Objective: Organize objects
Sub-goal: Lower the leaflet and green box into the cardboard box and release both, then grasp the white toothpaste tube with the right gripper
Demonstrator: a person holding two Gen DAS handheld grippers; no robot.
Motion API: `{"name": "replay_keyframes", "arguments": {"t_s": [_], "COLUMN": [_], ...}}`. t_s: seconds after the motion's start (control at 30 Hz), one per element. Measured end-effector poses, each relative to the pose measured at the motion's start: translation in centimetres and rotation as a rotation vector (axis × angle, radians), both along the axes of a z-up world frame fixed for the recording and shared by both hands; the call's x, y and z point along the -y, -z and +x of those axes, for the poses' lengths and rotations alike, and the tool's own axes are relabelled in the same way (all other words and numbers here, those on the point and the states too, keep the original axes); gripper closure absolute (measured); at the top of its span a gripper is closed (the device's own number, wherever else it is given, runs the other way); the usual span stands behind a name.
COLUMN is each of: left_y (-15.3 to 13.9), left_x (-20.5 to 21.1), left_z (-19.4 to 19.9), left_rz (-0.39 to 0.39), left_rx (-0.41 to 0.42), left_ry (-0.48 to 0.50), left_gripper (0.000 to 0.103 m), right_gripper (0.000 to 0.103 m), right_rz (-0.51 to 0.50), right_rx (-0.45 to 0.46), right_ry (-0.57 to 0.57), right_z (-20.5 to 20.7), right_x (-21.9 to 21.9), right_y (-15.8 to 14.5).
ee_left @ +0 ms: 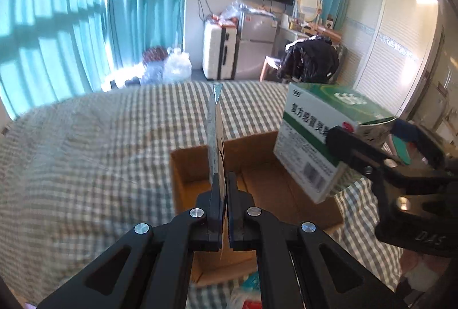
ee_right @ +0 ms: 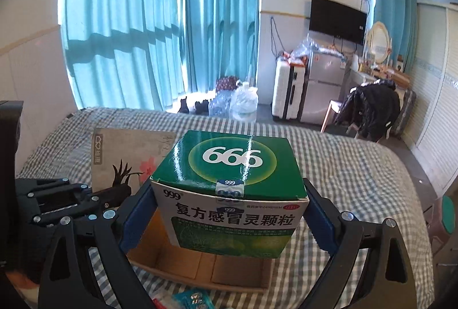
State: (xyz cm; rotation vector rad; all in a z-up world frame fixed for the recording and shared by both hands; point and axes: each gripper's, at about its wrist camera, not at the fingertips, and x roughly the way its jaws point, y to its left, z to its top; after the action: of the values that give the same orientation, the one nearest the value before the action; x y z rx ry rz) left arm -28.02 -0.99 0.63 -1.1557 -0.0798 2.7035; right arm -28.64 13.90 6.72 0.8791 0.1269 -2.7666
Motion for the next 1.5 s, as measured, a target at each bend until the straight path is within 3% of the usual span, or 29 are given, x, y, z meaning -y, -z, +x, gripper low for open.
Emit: {"name": "replay_keyframes", "arguments": {"t_s": [0.3,0.47,0.57,0.63,0.7,0.77,0.93,1.03,1.2,1.33,1.5], "left_y": [6.8,7.6,7.2,6.8,6.1,5.0,0.6,-2.7,-6.6,-7.1,-4.0], "left_x": [-2.0,-2.9,-3.4,-3.5,-3.1,-2.2,-0.2,0.8,1.8,2.8,3.3], "left_z": [-3.4,-2.8,-1.9,-1.1,0.2,1.7,6.4,9.3,13.2,16.6,20.1], "left_rz": [0.010,-0.007,-0.037,-0.061,-0.049,-0.017,-0.005,-0.048,-0.061,-0.077,-0.045], "left_rx": [0.060,0.062,0.076,0.080,0.075,0.070,0.016,-0.058,-0.135,-0.162,-0.136], "left_ry": [0.084,0.122,0.123,0.119,0.113,0.098,0.059,0.044,0.013,-0.022,-0.042], "left_gripper": [0.101,0.100,0.092,0.076,0.047,0.030,0.023,0.009,0.004,0.003,0.002], "right_gripper": [0.010,0.008,0.005,0.003,0.003,0.002,0.002,0.002,0.002,0.002,0.002], "right_rz": [-0.013,-0.106,-0.125,-0.114,-0.105,-0.099,0.001,0.008,0.028,0.065,0.097], "right_rx": [0.113,0.112,0.095,0.061,0.045,0.031,-0.023,-0.069,-0.113,-0.133,-0.126], "right_ry": [-0.014,-0.032,-0.019,0.004,0.019,0.026,0.055,0.053,0.053,0.020,0.008], "right_z": [-5.8,-5.8,-5.3,-4.3,-3.3,-1.7,3.5,7.4,12.5,16.7,20.3], "right_x": [-0.6,-1.9,-2.6,-3.1,-3.5,-4.1,-5.0,-5.4,-5.2,-4.2,-3.0], "right_y": [9.6,10.6,9.5,8.0,6.4,4.5,-1.1,-4.3,-7.8,-8.5,-6.4]}}
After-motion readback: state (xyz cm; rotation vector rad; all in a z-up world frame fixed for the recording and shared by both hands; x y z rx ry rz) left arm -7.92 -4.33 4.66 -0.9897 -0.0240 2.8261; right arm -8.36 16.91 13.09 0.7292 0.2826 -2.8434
